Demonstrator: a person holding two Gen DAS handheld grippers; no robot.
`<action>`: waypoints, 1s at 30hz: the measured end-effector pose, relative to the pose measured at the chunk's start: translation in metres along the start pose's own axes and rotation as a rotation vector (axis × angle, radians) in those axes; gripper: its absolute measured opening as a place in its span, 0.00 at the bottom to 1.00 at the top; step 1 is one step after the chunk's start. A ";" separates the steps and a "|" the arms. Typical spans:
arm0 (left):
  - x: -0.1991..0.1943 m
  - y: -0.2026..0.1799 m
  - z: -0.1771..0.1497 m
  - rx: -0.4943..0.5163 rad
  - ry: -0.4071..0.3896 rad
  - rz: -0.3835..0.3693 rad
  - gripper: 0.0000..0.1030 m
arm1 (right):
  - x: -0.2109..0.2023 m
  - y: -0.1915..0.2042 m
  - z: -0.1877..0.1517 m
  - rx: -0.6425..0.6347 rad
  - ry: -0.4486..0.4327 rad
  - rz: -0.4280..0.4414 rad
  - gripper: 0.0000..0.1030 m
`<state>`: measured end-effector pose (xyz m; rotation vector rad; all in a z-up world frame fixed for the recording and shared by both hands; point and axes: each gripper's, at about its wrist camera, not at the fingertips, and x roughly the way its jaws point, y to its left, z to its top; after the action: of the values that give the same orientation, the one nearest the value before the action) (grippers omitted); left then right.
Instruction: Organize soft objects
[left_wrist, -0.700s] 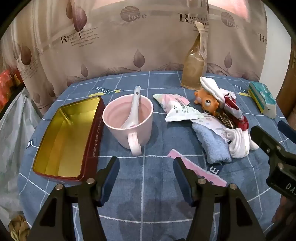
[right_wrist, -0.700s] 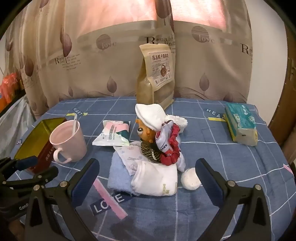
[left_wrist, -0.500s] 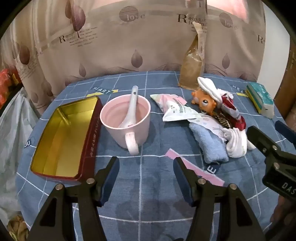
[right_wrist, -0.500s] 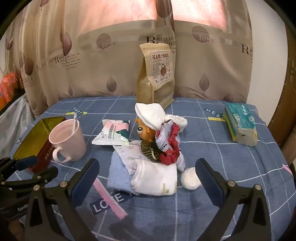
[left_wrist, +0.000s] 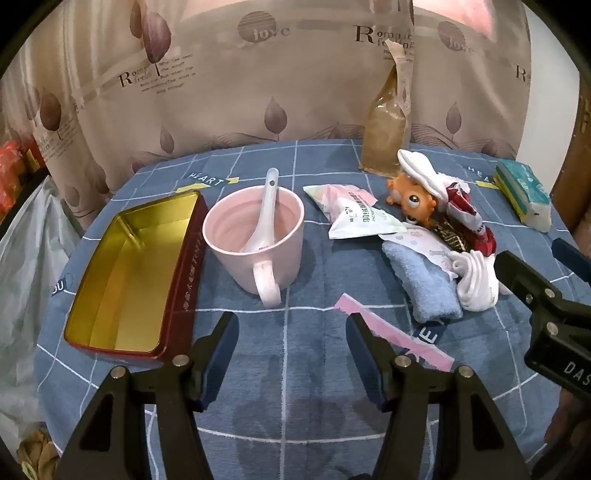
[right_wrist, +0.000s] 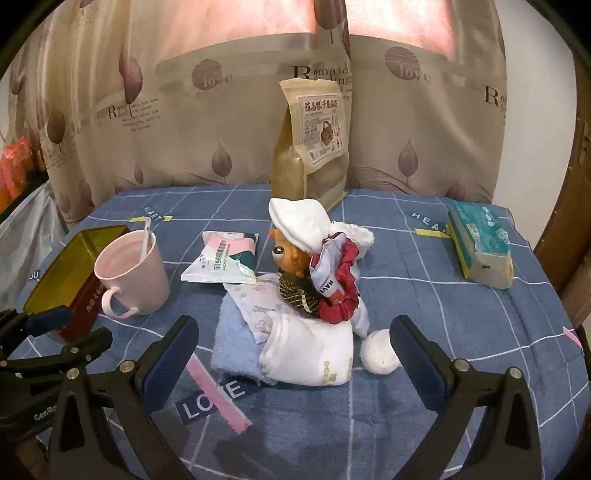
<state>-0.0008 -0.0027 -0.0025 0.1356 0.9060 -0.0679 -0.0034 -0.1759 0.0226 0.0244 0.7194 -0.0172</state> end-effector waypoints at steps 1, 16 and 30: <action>0.000 0.000 0.000 -0.001 0.000 -0.001 0.60 | 0.000 0.000 0.001 -0.001 0.003 -0.001 1.00; 0.003 -0.001 -0.002 0.000 0.004 0.000 0.60 | 0.005 -0.001 -0.002 -0.009 0.027 -0.016 1.00; 0.004 -0.001 -0.002 0.006 0.008 0.000 0.60 | 0.006 -0.002 -0.002 -0.007 0.029 -0.017 1.00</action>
<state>0.0000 -0.0035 -0.0072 0.1411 0.9139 -0.0705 0.0002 -0.1778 0.0173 0.0120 0.7488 -0.0306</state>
